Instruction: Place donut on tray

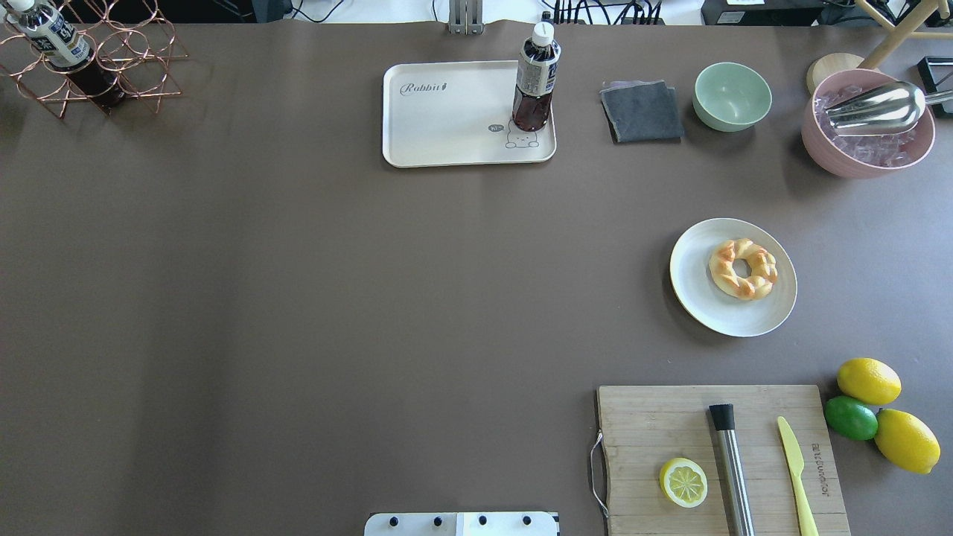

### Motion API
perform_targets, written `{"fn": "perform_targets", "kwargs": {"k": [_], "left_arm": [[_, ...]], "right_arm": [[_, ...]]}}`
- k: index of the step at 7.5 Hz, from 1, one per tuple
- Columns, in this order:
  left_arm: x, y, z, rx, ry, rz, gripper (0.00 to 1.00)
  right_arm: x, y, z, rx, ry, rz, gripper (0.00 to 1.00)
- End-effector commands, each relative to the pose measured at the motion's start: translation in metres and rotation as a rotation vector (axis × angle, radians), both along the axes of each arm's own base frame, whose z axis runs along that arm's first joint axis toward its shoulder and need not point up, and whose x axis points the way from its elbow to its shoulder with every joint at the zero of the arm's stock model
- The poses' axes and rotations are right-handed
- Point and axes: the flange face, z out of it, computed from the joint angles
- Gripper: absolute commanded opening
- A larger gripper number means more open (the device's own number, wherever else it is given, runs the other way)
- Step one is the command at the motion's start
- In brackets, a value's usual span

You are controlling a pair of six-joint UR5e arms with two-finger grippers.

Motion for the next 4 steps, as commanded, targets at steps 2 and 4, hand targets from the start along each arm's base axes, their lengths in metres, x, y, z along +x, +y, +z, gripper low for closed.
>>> {"fn": "perform_targets", "kwargs": {"k": [2,4], "left_arm": [[0.003,0.004,0.002,-0.008,0.001,0.008,0.97],[0.003,0.009,0.011,-0.027,-0.005,0.007,0.97]], "right_arm": [[-0.008,-0.004,0.003,-0.006,0.014,-0.023,1.00],[-0.009,-0.003,-0.002,0.004,0.009,-0.023,1.00]]}}
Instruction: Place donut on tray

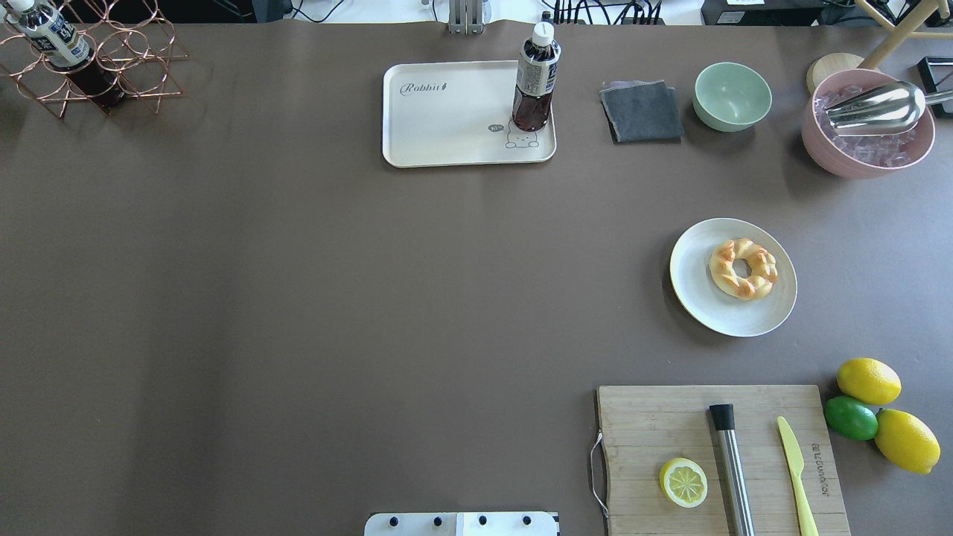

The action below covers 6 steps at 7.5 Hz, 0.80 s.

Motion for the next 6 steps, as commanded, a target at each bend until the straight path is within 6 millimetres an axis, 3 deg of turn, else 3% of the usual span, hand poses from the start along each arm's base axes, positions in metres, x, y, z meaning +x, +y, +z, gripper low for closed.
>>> {"fn": "perform_targets", "kwargs": {"k": [1,6], "left_arm": [[0.0011,0.0068,0.0079,-0.019,-0.002,-0.001,0.97],[0.0001,0.0068,0.0083,-0.016,-0.008,-0.004,0.97]], "right_arm": [[-0.0010,0.0014,-0.0057,0.010,-0.007,-0.001,1.00],[-0.0032,0.0031,-0.0057,0.011,-0.034,-0.002,1.00]]}}
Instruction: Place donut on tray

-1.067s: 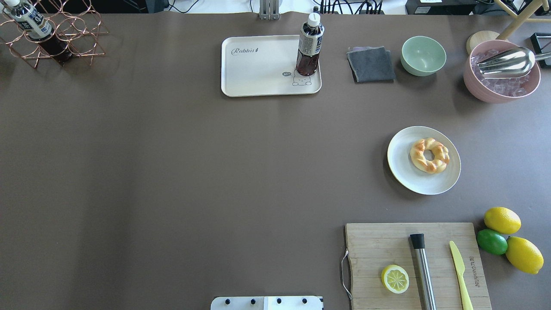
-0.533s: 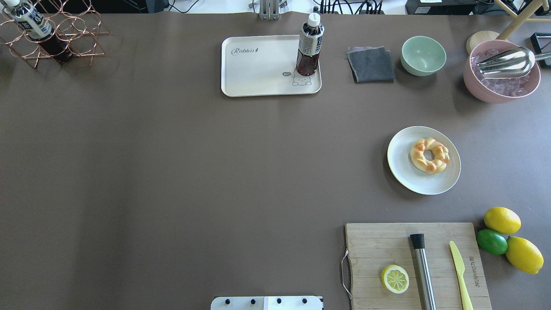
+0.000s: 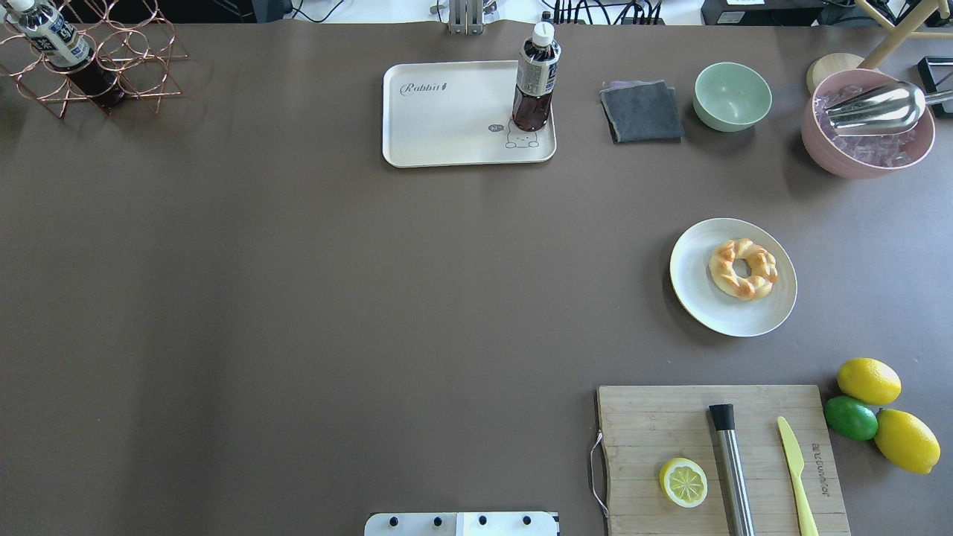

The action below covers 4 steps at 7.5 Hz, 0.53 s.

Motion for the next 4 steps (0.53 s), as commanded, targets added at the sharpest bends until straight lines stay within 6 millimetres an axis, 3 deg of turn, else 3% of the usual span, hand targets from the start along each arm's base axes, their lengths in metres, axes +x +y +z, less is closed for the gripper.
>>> {"fn": "perform_targets", "kwargs": {"k": [1,4], "left_arm": [[-0.0001,0.0000,-0.0008,0.003,0.002,0.000,0.97],[0.0008,-0.0008,-0.0009,0.003,0.008,0.001,0.97]], "right_arm": [[-0.0008,0.0021,0.0002,0.001,-0.009,0.000,1.00],[-0.0006,0.0000,-0.0051,0.033,-0.007,0.002,1.00]]}}
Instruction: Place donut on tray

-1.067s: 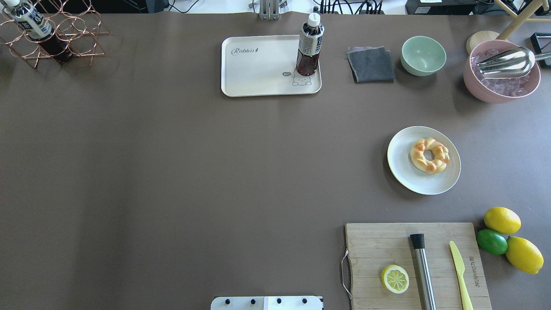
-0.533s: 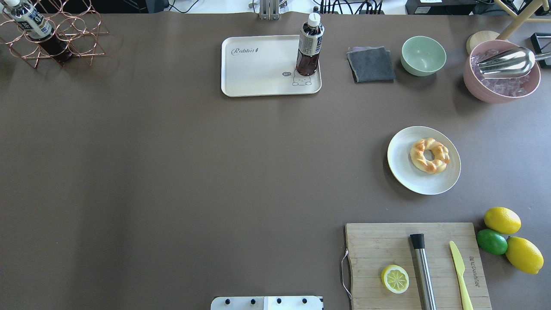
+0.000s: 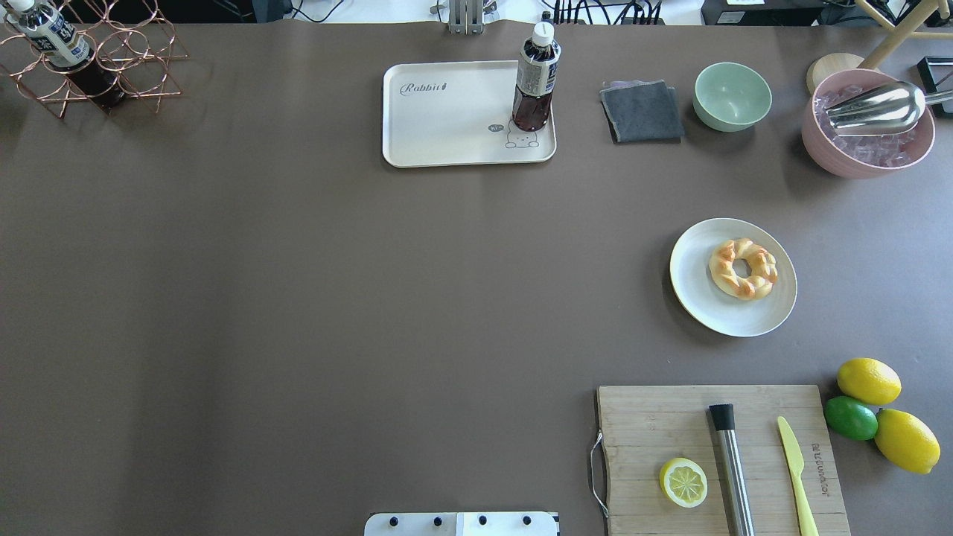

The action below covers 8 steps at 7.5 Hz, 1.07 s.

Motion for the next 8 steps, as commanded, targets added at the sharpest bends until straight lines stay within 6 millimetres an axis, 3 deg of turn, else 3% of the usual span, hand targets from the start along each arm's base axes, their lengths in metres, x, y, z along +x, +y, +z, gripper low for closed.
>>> {"fn": "perform_targets", "kwargs": {"k": [1,6,8], "left_arm": [[0.000,-0.002,-0.002,0.005,-0.001,0.000,0.97],[0.000,-0.001,0.000,0.006,-0.005,0.006,0.97],[0.000,0.000,0.001,0.004,0.000,0.007,0.97]], "right_arm": [[0.000,-0.001,-0.004,0.024,-0.002,0.000,1.00],[-0.009,0.007,-0.003,-0.001,-0.097,-0.003,1.00],[-0.033,-0.003,-0.008,0.011,-0.091,-0.068,1.00]]}}
